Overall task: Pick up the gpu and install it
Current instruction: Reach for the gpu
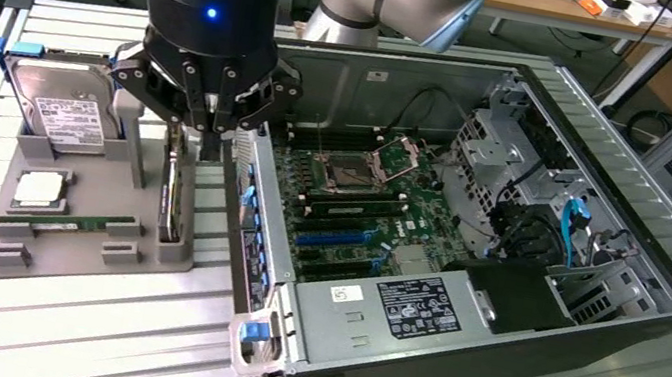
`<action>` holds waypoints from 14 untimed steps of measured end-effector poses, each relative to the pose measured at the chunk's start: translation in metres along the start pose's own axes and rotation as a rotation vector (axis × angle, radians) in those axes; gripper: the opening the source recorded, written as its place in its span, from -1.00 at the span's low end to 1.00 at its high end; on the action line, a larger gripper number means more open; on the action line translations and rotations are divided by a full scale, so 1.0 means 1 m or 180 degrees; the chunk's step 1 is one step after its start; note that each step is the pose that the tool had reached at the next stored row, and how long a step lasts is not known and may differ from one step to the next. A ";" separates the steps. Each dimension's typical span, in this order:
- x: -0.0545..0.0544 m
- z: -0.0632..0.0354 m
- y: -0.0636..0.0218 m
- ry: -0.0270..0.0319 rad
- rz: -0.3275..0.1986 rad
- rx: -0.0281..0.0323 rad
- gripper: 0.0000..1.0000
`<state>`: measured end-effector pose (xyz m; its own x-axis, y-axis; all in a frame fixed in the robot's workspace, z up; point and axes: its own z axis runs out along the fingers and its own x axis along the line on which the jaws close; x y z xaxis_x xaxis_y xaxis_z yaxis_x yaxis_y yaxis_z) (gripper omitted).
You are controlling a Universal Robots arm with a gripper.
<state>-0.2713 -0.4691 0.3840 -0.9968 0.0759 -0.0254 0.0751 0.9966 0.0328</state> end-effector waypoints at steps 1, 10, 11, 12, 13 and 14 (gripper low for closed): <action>0.001 0.0000 -0.0002 0.0000 0.0000 0.0000 -0.79; 0.005 0.0001 -0.0013 0.0000 0.0000 0.0001 -0.79; 0.006 0.0001 -0.0014 0.0000 0.0000 0.0001 -0.79; 0.006 0.0001 -0.0015 0.0000 0.0000 0.0001 -0.79; 0.007 0.0001 -0.0016 0.0000 0.0000 0.0001 -0.79; 0.007 0.0001 -0.0017 0.0000 0.0000 0.0001 -0.79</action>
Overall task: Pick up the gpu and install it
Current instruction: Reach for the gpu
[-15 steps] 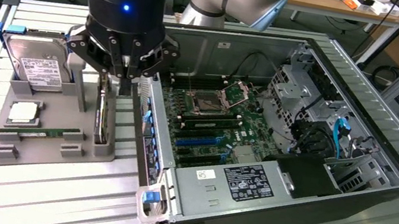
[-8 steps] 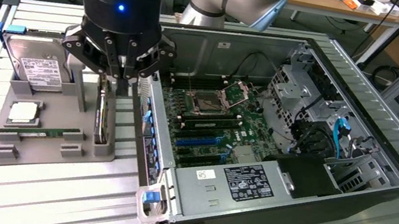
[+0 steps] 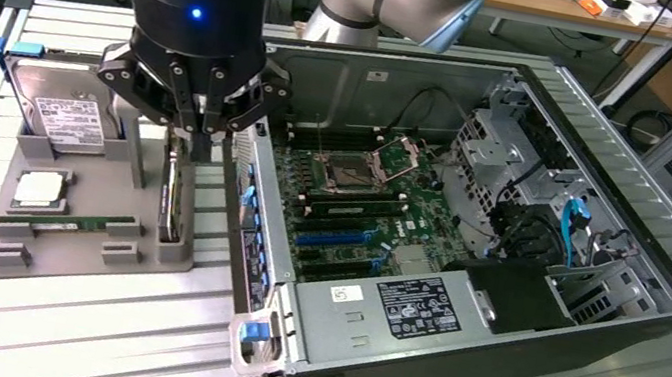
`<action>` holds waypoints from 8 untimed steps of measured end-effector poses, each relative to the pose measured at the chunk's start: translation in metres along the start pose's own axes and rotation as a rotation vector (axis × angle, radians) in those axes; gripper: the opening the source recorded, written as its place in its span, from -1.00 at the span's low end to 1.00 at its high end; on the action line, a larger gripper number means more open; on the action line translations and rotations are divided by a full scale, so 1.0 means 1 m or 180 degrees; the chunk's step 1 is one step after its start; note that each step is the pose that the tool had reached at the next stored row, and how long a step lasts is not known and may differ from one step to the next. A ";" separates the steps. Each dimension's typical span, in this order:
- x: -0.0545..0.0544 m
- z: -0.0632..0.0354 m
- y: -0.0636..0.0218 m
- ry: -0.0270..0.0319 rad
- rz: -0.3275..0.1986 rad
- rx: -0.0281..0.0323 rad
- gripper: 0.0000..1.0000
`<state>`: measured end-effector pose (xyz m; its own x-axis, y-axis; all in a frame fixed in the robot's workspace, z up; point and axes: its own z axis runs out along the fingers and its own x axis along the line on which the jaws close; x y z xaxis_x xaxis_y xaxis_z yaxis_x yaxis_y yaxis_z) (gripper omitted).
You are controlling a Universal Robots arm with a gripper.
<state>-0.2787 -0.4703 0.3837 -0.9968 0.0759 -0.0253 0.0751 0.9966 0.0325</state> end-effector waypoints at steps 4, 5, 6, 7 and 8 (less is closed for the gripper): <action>0.002 0.0000 -0.0005 0.0000 0.0000 0.0000 -0.79; 0.003 0.0000 -0.0006 0.0000 0.0000 0.0000 -0.79; 0.003 0.0001 -0.0007 0.0000 0.0000 0.0000 -0.79; 0.004 0.0001 -0.0009 0.0000 0.0000 0.0000 -0.79; 0.004 0.0001 -0.0010 0.0000 0.0000 0.0000 -0.79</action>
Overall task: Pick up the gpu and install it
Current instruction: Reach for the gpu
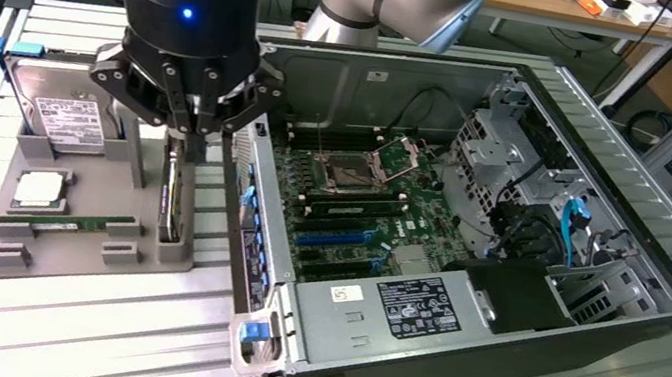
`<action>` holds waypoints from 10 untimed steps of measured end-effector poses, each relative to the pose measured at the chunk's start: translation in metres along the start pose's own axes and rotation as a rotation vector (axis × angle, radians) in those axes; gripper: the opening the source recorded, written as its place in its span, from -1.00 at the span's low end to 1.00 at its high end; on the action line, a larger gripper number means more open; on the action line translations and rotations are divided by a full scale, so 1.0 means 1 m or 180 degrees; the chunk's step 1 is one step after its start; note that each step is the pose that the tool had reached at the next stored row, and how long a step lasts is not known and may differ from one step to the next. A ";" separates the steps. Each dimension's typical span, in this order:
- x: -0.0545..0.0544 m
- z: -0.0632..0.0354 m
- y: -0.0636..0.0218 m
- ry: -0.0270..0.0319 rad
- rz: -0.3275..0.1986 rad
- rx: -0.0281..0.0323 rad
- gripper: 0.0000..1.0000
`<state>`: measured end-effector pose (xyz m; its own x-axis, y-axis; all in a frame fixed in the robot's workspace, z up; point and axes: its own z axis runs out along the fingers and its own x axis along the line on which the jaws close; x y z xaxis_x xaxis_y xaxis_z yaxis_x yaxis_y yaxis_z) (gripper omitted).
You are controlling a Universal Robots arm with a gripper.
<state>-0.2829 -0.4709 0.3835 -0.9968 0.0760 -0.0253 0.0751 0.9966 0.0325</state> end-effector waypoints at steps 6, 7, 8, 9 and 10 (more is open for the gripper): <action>0.003 0.0001 -0.0008 0.0000 0.0000 0.0000 -0.79; 0.003 0.0001 -0.0009 0.0000 0.0000 0.0000 -0.79; 0.004 0.0001 -0.0010 0.0000 0.0000 0.0000 -0.79; 0.004 0.0002 -0.0011 0.0000 0.0000 0.0000 -0.79; 0.005 0.0003 -0.0014 0.0000 0.0000 0.0000 -0.79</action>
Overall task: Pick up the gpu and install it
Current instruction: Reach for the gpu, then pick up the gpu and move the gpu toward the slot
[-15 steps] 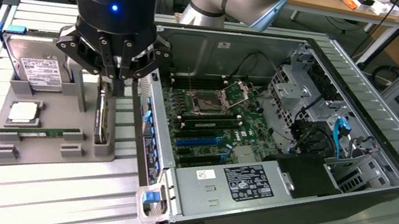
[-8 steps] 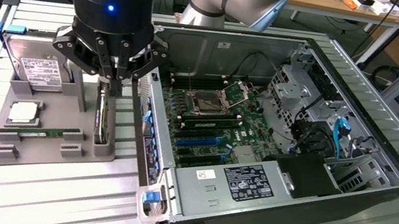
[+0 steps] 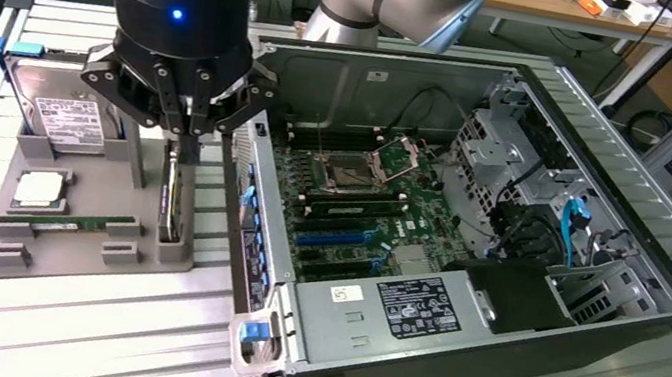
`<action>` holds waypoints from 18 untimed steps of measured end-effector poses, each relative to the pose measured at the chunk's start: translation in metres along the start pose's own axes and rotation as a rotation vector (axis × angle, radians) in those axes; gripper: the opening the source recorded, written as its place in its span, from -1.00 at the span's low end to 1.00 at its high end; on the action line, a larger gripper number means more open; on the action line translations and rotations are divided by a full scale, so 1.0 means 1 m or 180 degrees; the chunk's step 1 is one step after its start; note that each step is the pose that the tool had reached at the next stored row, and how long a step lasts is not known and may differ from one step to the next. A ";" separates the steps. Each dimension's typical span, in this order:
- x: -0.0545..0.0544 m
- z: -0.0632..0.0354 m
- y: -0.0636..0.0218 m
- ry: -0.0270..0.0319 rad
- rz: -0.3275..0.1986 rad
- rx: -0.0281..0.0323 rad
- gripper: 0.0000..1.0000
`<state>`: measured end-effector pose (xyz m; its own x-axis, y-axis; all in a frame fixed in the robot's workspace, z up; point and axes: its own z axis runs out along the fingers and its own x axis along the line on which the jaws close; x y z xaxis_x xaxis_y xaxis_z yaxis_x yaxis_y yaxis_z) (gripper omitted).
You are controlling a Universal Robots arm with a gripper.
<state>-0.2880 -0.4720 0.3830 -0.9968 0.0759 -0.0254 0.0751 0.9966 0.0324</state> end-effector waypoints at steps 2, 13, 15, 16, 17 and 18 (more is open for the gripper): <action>0.001 0.0000 -0.0002 0.0000 0.0000 0.0000 -0.79; 0.006 0.0003 -0.0015 0.0000 0.0000 0.0001 -0.79; 0.006 0.0002 -0.0015 0.0000 0.0000 0.0001 -0.79; 0.006 0.0003 -0.0015 0.0000 0.0000 0.0001 -0.79; 0.006 0.0003 -0.0015 0.0000 0.0000 0.0001 -0.79; 0.006 0.0002 -0.0015 0.0000 0.0000 0.0001 -0.79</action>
<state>-0.2945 -0.4730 0.3826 -0.9968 0.0759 -0.0254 0.0751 0.9967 0.0320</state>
